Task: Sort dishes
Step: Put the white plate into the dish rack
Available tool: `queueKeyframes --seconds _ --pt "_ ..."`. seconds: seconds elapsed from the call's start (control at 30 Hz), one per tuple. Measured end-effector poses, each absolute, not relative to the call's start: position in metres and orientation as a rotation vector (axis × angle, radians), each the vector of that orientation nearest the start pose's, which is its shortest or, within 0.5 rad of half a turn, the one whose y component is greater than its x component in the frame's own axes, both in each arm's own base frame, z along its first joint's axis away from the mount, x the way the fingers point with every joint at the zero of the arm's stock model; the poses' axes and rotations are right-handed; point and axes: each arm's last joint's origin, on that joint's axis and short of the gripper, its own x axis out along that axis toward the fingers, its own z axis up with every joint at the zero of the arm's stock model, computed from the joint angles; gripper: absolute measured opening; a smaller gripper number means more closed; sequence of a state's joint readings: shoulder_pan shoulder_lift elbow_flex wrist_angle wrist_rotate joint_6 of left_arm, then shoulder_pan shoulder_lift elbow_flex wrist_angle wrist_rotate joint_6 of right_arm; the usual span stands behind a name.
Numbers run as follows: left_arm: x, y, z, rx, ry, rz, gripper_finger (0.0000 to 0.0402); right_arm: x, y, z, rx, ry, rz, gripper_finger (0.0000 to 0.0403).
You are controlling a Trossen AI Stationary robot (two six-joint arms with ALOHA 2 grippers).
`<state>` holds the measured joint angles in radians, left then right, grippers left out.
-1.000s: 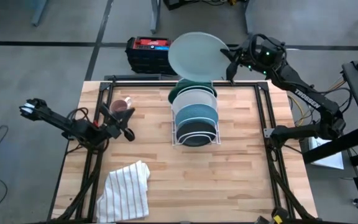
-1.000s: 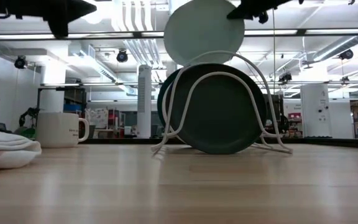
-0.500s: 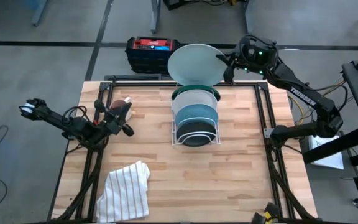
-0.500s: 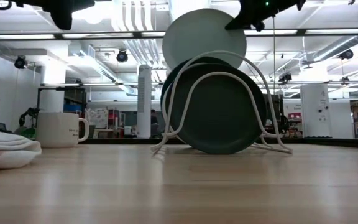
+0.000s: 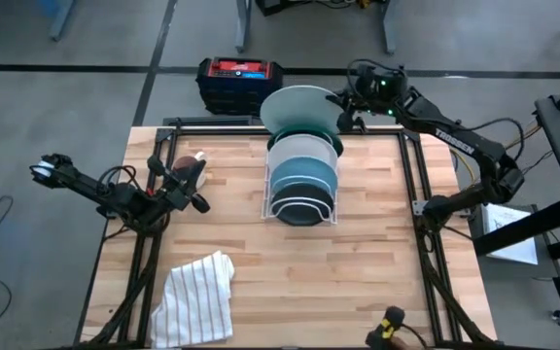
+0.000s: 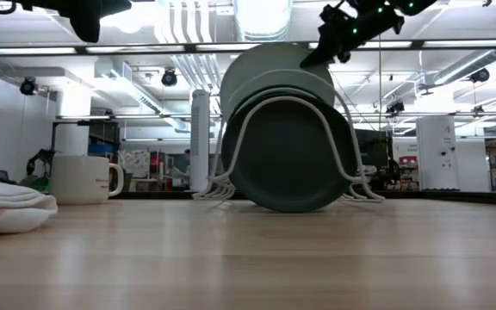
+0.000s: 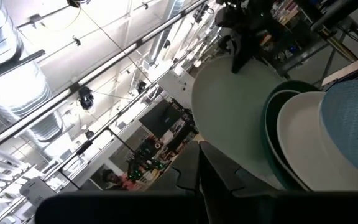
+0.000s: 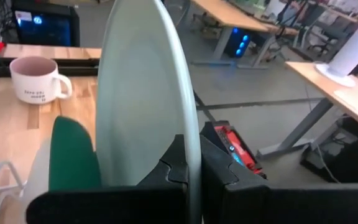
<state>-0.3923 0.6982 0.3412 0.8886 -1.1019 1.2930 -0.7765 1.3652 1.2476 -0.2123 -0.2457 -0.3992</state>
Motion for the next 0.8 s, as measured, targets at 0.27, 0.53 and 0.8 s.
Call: queueKeyframes --seconds 0.27,0.53,0.8 --pt "0.137 -0.029 0.285 0.855 0.102 0.814 0.0 0.229 -0.215 0.35 -0.195 0.441 -0.43 0.0" --pt "0.138 -0.029 0.285 0.855 0.102 0.813 0.0 0.229 -0.212 0.34 -0.187 0.497 -0.407 0.0" --pt "0.138 -0.029 0.285 0.855 0.102 0.813 0.0 0.23 -0.213 0.326 -0.186 0.551 -0.387 0.0"
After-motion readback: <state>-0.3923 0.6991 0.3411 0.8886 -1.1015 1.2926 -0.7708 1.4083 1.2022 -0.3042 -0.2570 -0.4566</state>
